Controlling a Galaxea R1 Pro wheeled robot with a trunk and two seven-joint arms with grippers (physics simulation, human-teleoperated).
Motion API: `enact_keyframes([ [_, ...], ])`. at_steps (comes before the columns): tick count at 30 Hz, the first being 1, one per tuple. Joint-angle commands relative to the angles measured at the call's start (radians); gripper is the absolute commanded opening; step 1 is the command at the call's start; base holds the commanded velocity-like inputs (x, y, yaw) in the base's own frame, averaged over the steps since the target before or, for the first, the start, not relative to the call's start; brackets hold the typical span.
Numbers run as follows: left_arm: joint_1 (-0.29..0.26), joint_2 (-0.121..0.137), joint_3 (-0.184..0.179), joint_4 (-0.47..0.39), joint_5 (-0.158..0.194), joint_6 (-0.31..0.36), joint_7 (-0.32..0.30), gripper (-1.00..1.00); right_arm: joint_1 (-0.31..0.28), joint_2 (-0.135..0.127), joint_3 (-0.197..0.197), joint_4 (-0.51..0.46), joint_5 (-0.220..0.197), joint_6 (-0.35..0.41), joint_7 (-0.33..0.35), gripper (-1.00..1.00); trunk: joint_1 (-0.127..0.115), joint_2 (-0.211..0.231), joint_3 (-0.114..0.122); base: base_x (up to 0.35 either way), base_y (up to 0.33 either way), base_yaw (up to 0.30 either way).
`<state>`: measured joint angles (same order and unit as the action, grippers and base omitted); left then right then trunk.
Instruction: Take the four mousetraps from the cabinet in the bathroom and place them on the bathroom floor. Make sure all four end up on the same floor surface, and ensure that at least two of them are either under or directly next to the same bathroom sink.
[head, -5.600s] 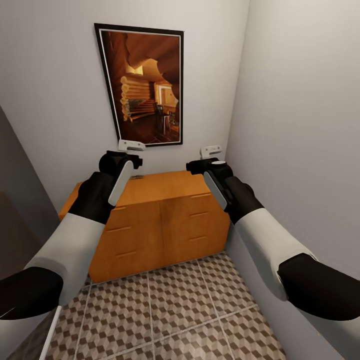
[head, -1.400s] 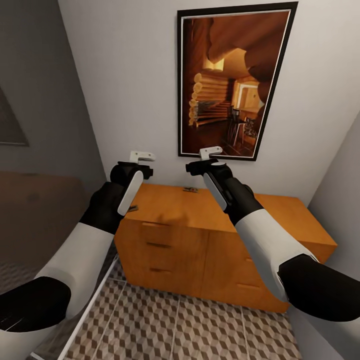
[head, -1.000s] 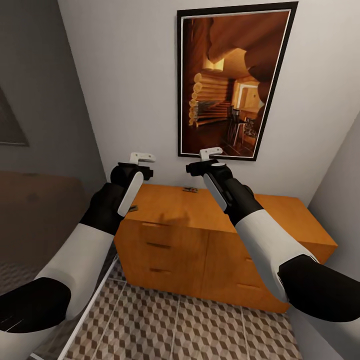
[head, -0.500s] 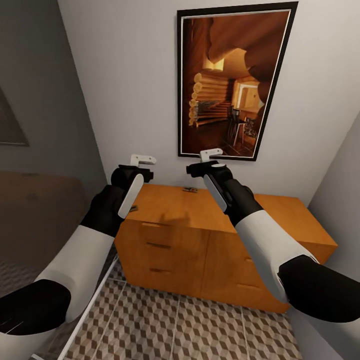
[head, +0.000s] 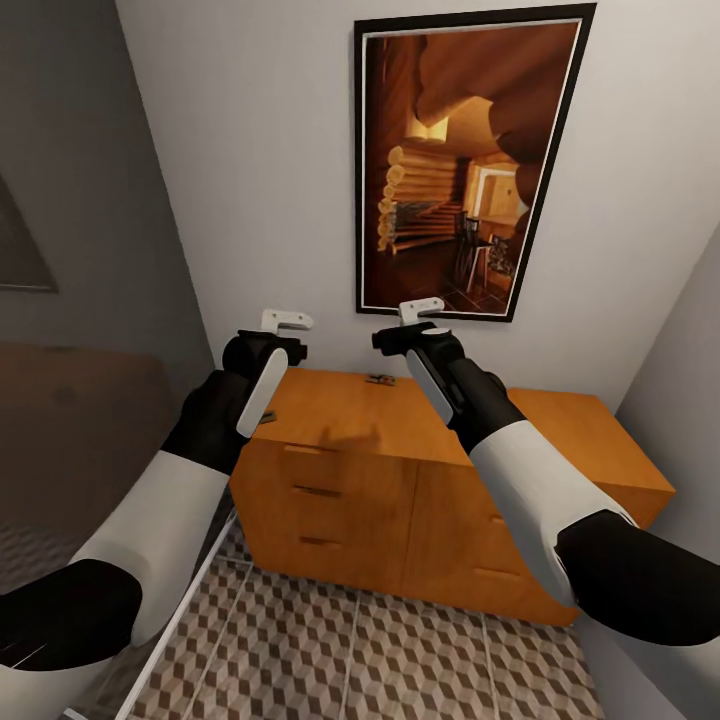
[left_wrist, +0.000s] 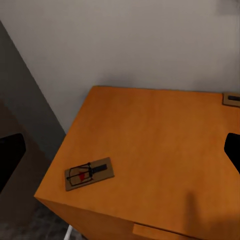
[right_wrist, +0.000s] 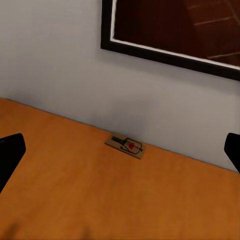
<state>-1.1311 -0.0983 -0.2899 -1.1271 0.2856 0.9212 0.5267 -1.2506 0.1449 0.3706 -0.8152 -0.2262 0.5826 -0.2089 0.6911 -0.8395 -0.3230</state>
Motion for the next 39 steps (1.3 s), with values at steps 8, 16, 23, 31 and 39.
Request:
enact_keyframes([
  [8,-0.001,0.000,-0.003,0.000,0.036,0.003,0.010,1.00,-0.001,-0.001,0.004,0.000,-0.011,0.003,-0.009,1.00,0.000,-0.001,-0.001,0.000,0.000,0.000],
  [16,-0.001,0.000,-0.003,0.000,0.069,0.006,0.011,1.00,-0.001,-0.001,0.005,0.001,-0.012,0.005,-0.009,1.00,0.000,-0.001,-0.001,0.000,0.000,0.000],
  [23,-0.001,0.000,-0.002,0.000,0.079,0.010,0.014,1.00,-0.002,0.000,0.004,0.001,-0.013,0.074,-0.009,1.00,0.000,-0.001,-0.001,0.000,0.000,0.000],
  [31,-0.002,0.000,0.004,0.024,0.081,0.012,0.016,1.00,-0.005,0.003,0.002,-0.007,-0.014,0.178,-0.009,1.00,0.000,-0.001,-0.001,0.000,0.000,0.000],
  [39,-0.002,0.000,0.031,0.084,0.081,0.013,0.016,1.00,-0.006,0.004,0.000,0.005,-0.042,0.218,-0.011,1.00,0.000,-0.001,-0.001,0.000,0.000,0.000],
])
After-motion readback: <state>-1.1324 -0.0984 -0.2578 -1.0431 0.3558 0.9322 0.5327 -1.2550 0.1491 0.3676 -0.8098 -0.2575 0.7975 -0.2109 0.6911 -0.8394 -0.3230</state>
